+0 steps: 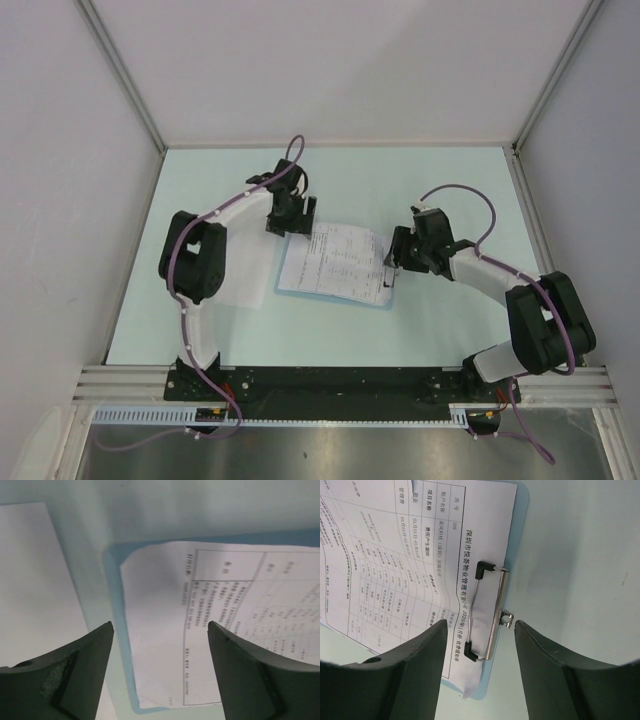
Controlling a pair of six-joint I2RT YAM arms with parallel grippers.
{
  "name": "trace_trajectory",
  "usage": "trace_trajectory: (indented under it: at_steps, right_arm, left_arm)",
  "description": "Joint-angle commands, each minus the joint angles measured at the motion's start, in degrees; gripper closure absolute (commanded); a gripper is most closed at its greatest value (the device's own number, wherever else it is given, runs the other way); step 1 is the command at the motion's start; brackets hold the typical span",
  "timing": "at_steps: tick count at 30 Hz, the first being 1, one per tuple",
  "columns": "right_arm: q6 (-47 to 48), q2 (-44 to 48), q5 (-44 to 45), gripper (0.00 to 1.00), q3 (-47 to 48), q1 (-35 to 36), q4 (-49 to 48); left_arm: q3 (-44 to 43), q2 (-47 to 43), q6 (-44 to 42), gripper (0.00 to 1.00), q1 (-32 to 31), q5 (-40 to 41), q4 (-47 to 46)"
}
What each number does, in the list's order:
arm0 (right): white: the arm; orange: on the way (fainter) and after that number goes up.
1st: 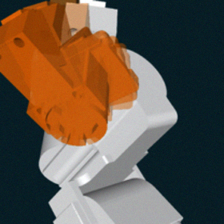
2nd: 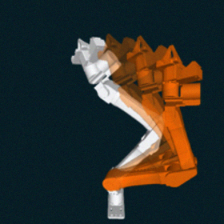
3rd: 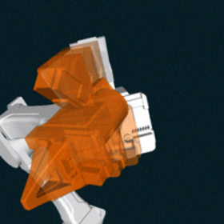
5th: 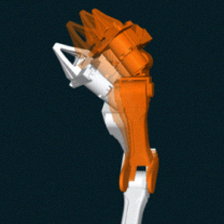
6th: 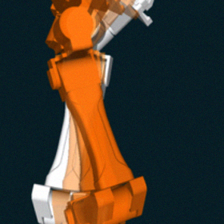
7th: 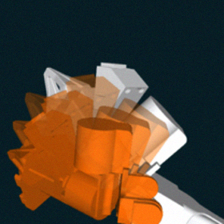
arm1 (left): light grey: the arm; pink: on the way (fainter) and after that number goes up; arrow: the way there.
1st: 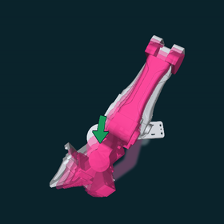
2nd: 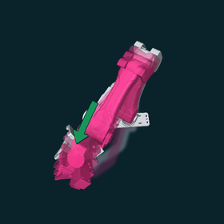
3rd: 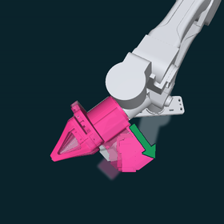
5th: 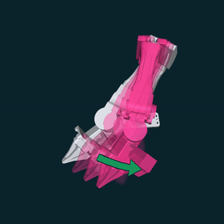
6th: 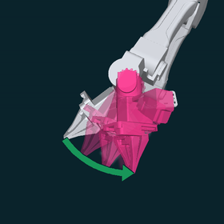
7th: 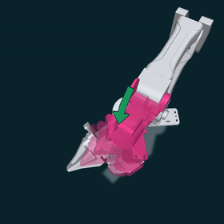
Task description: Put the files into the folder
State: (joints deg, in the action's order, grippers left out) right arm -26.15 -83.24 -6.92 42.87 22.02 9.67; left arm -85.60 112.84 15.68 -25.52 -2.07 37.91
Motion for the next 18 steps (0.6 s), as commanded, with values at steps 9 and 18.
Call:
trace_trajectory:
  at_steps: [9,18]
  right_arm:
    - [0.7,-2.3,-0.1,0.40,2.6,2.1,-0.5]
    - [0.3,-2.3,0.4,0.41,2.7,2.5,-0.5]
  left_arm:
    - [-12.4,8.8,-9.5,0.39,5.3,-10.2,2.9]
    - [-11.8,9.9,-8.7,0.56,6.1,-12.0,0.1]
